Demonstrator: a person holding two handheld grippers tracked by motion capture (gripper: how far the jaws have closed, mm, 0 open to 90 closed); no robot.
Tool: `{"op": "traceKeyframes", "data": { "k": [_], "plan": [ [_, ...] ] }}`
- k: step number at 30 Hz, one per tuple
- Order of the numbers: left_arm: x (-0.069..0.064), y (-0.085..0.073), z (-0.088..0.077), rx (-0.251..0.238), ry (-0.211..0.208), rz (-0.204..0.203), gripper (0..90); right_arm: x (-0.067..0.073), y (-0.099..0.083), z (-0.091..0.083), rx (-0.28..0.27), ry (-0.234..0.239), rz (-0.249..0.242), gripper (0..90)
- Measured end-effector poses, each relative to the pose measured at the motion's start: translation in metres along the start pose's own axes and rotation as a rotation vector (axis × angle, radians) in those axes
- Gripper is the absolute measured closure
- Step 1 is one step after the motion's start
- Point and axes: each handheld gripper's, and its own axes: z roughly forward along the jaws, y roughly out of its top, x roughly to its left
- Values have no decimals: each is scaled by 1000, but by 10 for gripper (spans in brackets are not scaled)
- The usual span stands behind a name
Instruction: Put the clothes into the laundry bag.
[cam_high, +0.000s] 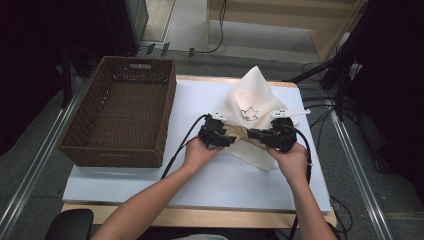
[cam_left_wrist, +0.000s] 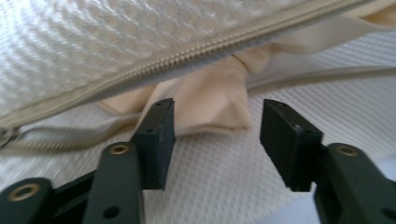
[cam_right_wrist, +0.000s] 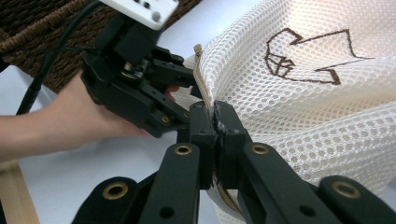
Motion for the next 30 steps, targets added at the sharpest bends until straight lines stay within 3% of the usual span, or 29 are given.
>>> {"op": "traceKeyframes", "data": {
  "k": [2,5,10,12,15,16,20,22,25,29,30],
  "plan": [
    [0,0,8,-3,12,-8,414,-1,0,0,1,3,5,888],
    [-4,2,13,-9,59,23,430,-2,-1,-1,0,2,10,888],
    [-8,4,19,-18,153,73,636,-2,-1,-1,-2,-2,11,888],
    [-4,6,18,-8,141,68,735,-2,-1,-1,-3,-3,10,887],
    [-1,10,17,13,117,48,803,-2,-1,-1,-1,-2,10,887],
    [3,16,13,27,76,4,812,-3,-2,0,-2,2,12,887],
    [2,26,3,-74,-16,-90,821,-4,-1,0,2,1,17,887],
    [-2,31,4,-122,-52,-109,822,-4,-1,1,-1,0,21,887],
    [-10,37,14,-143,-29,-78,822,-4,-1,1,-1,-5,21,887],
    [-15,38,29,-133,14,-49,821,-5,-1,-1,1,-5,27,889],
    [-16,37,36,-122,42,-29,821,-6,-1,-1,7,-1,29,890]
  ]
}}
